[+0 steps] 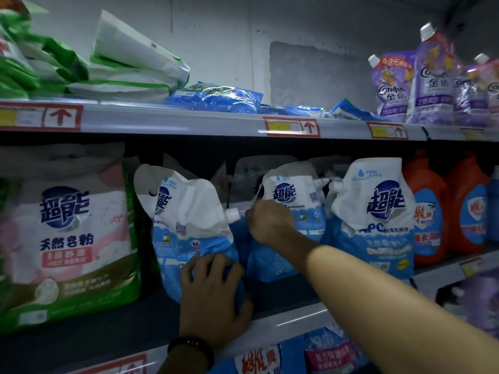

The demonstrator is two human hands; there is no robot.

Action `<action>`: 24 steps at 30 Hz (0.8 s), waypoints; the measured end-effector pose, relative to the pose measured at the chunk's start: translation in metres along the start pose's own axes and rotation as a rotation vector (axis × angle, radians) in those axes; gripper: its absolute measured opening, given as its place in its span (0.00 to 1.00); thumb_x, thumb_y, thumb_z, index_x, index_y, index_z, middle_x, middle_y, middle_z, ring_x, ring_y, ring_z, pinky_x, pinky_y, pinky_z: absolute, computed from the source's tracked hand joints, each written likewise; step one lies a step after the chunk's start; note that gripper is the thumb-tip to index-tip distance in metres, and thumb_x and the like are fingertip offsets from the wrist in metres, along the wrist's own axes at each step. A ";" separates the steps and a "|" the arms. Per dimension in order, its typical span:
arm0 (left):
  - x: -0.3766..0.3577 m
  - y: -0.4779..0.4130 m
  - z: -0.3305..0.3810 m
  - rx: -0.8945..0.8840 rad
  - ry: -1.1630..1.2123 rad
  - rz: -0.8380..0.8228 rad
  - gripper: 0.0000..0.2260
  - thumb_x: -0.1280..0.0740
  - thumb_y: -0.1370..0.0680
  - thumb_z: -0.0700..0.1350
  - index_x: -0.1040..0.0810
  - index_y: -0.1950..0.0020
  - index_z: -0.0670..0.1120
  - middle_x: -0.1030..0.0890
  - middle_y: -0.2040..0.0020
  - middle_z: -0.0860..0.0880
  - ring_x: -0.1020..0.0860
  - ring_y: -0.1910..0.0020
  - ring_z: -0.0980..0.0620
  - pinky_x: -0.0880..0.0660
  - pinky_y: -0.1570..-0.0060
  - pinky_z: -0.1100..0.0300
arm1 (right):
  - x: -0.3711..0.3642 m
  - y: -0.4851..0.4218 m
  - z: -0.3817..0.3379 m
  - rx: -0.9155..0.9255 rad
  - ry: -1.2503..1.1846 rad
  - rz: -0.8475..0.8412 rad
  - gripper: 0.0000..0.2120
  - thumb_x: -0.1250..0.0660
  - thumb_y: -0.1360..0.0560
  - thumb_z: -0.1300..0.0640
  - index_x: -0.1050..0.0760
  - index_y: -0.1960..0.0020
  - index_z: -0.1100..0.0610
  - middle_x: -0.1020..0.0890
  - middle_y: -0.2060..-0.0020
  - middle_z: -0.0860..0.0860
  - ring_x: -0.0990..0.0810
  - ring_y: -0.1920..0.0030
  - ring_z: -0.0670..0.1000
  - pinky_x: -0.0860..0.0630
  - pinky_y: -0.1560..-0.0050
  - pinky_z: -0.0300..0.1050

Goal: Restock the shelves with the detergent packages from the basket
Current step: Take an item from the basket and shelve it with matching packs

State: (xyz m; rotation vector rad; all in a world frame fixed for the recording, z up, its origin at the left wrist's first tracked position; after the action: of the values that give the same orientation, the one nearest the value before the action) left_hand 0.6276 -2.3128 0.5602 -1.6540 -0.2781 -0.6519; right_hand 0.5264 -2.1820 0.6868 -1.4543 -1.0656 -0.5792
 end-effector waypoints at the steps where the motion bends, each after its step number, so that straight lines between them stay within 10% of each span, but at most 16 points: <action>1: 0.000 0.000 0.000 -0.001 0.003 -0.003 0.20 0.28 0.35 0.60 0.19 0.48 0.53 0.23 0.45 0.50 0.27 0.41 0.43 0.33 0.40 0.40 | 0.010 0.005 0.002 0.038 -0.020 -0.008 0.16 0.42 0.16 0.53 0.19 0.39 0.59 0.18 0.41 0.60 0.18 0.41 0.64 0.22 0.49 0.52; 6: 0.003 -0.001 0.001 0.011 0.026 -0.005 0.17 0.29 0.31 0.60 0.20 0.48 0.53 0.23 0.46 0.51 0.27 0.41 0.44 0.34 0.39 0.42 | 0.060 0.032 0.027 0.111 -0.146 0.020 0.20 0.43 0.15 0.54 0.31 0.66 0.55 0.19 0.55 0.61 0.20 0.51 0.64 0.29 0.57 0.51; 10: 0.013 -0.001 0.002 0.016 0.124 0.021 0.10 0.30 0.27 0.56 0.21 0.48 0.54 0.23 0.47 0.54 0.27 0.41 0.47 0.35 0.37 0.45 | 0.100 0.050 0.044 0.002 -0.262 0.130 0.17 0.46 0.15 0.55 0.23 0.52 0.62 0.18 0.50 0.62 0.19 0.49 0.64 0.33 0.57 0.48; 14: 0.021 -0.002 -0.003 -0.007 0.209 -0.023 0.08 0.36 0.22 0.54 0.23 0.46 0.54 0.24 0.46 0.57 0.27 0.39 0.49 0.36 0.31 0.47 | 0.129 0.070 0.047 -0.050 -0.326 0.270 0.20 0.45 0.16 0.58 0.31 0.65 0.60 0.26 0.67 0.52 0.24 0.59 0.60 0.39 0.67 0.46; 20: 0.029 0.004 0.004 0.133 0.260 -0.159 0.20 0.50 0.16 0.59 0.23 0.40 0.52 0.21 0.33 0.52 0.33 0.23 0.50 0.52 0.18 0.42 | 0.166 0.102 0.050 -0.123 -0.619 0.408 0.22 0.42 0.13 0.49 0.31 0.65 0.54 0.23 0.66 0.52 0.26 0.64 0.54 0.37 0.67 0.47; 24: 0.063 0.012 0.032 0.371 0.582 0.055 0.20 0.43 0.19 0.68 0.25 0.39 0.56 0.22 0.40 0.56 0.27 0.35 0.54 0.33 0.31 0.49 | 0.176 0.127 0.053 -0.098 -0.672 0.507 0.24 0.41 0.13 0.49 0.33 0.66 0.56 0.24 0.68 0.53 0.27 0.66 0.54 0.36 0.65 0.51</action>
State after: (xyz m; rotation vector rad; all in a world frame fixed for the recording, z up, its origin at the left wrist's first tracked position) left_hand 0.6933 -2.2952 0.5836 -1.0603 0.0684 -0.9440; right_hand 0.7046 -2.0695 0.7612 -1.9824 -1.1100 0.2489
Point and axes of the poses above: each hand's wrist, its own y-axis away from the middle knuckle, its own x-axis out of the back of the hand, z = x × y, the point moved 3 cm from there along -y, towards the middle knuckle
